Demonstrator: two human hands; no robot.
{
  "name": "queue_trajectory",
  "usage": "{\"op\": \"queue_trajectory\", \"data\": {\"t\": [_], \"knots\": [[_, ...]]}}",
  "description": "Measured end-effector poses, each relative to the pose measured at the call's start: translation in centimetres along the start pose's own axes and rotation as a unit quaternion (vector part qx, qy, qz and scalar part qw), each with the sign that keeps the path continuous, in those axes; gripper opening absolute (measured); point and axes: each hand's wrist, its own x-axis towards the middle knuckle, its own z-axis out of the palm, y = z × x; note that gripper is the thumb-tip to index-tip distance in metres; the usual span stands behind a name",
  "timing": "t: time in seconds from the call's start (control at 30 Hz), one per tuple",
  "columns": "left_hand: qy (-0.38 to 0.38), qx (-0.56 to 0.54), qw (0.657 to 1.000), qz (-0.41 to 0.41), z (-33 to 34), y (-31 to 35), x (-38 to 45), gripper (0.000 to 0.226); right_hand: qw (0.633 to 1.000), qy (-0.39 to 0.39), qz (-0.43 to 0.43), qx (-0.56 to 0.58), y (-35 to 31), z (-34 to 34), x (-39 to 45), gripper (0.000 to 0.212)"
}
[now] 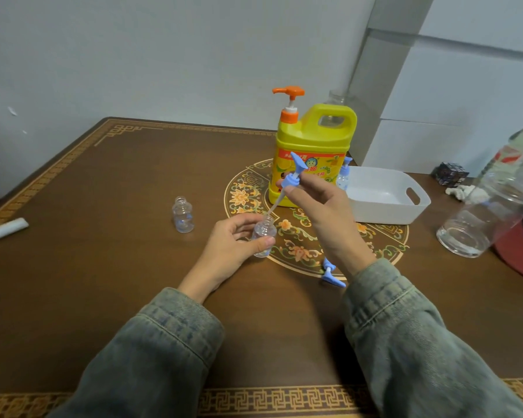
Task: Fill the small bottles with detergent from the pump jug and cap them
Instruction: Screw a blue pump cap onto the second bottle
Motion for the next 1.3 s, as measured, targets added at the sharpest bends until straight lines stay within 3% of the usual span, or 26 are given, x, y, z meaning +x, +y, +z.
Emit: {"op": "queue_trajectory", "data": {"t": [0.5,0.87,1.07,1.3], "knots": [[-0.004,0.002,1.000,-0.005,0.0,-0.3,0.0,0.042,0.998,-0.037,0.016,-0.041,1.1,-0.2,-0.4,0.023],[0.004,0.023,1.000,0.001,-0.1,-0.8,0.3,0.045,0.971,-0.095,0.013,-0.221,2.9,0.0,-1.0,0.023],[0.000,0.024,1.000,0.010,0.1,-0.5,0.1,0.039,0.936,-0.090,0.002,-0.341,2.6,-0.2,-1.0,0.050],[-0.005,0.023,1.000,0.008,0.1,-0.5,0.0,0.045,0.965,-0.100,-0.013,-0.240,2.2,-0.7,-1.0,0.028]]}}
